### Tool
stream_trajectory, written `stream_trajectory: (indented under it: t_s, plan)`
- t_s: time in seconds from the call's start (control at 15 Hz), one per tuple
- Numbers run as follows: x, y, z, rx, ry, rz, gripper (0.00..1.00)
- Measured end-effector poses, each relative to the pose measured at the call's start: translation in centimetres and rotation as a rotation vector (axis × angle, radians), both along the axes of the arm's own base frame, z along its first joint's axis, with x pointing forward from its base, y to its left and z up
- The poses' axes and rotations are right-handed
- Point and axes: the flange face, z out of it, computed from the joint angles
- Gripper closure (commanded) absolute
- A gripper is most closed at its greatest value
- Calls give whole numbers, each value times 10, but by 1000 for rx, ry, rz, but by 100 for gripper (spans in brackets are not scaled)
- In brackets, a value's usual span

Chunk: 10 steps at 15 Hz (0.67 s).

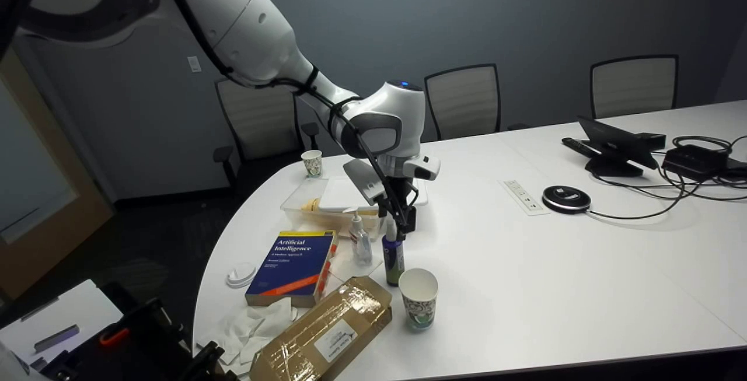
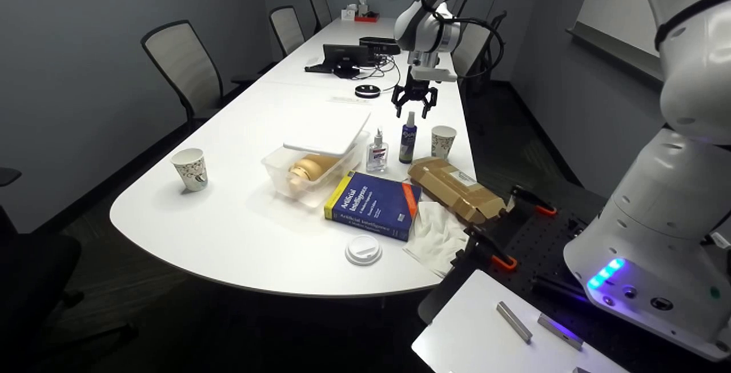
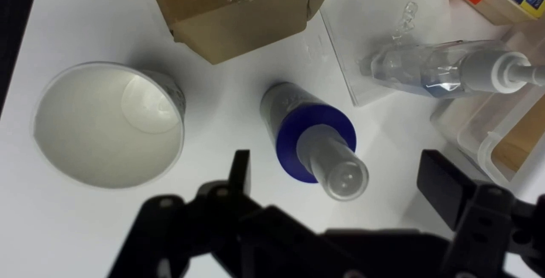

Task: Move the blue bottle to the left.

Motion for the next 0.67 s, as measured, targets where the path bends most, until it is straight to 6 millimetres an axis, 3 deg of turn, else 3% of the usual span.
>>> stream_trajectory:
  t_s: [0.13, 0.67]
  plan:
    - [0, 0, -4, 1, 4, -2, 34]
    - [-2, 0, -13, 4, 17, -3, 94]
